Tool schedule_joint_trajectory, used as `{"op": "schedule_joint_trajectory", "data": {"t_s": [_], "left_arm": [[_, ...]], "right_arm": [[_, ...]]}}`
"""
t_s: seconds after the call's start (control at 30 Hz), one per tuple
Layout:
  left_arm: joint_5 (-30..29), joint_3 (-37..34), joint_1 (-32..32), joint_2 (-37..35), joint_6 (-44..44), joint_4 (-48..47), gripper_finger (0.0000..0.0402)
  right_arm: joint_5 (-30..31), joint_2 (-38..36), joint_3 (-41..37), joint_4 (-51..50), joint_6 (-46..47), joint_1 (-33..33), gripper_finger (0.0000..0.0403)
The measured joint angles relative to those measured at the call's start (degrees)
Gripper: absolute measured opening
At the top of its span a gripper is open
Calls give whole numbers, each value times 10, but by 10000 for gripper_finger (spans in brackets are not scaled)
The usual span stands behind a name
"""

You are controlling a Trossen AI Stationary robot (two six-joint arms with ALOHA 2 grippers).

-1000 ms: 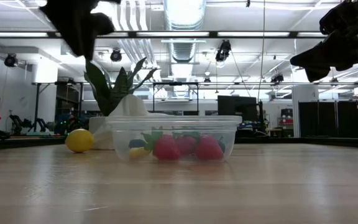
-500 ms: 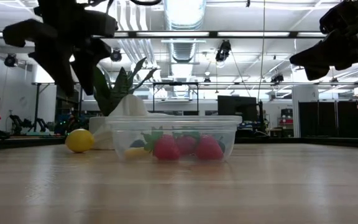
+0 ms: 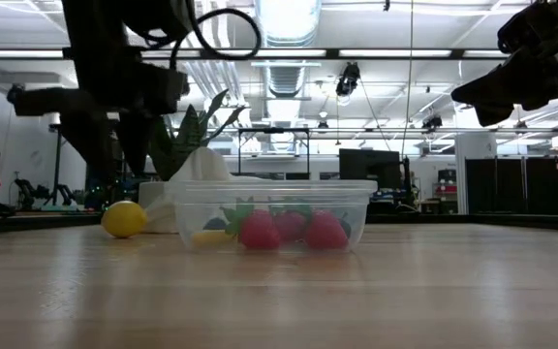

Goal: Pick and placing Produce into tupperware
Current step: Put the lemon into the bin

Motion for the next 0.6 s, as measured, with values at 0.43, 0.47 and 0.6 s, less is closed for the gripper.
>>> {"op": "schedule_joint_trajectory", "data": {"t_s": [0.43, 0.47, 0.6], "left_arm": [[2, -1, 11, 38, 5, -3, 226], [2, -1, 12, 39, 9, -3, 226], [2, -1, 14, 48, 14, -3, 226]], "right_arm": [[0, 3, 0, -1, 2, 0, 9], [0, 3, 0, 0, 2, 0, 9], [0, 3, 0, 0, 2, 0, 9]]}}
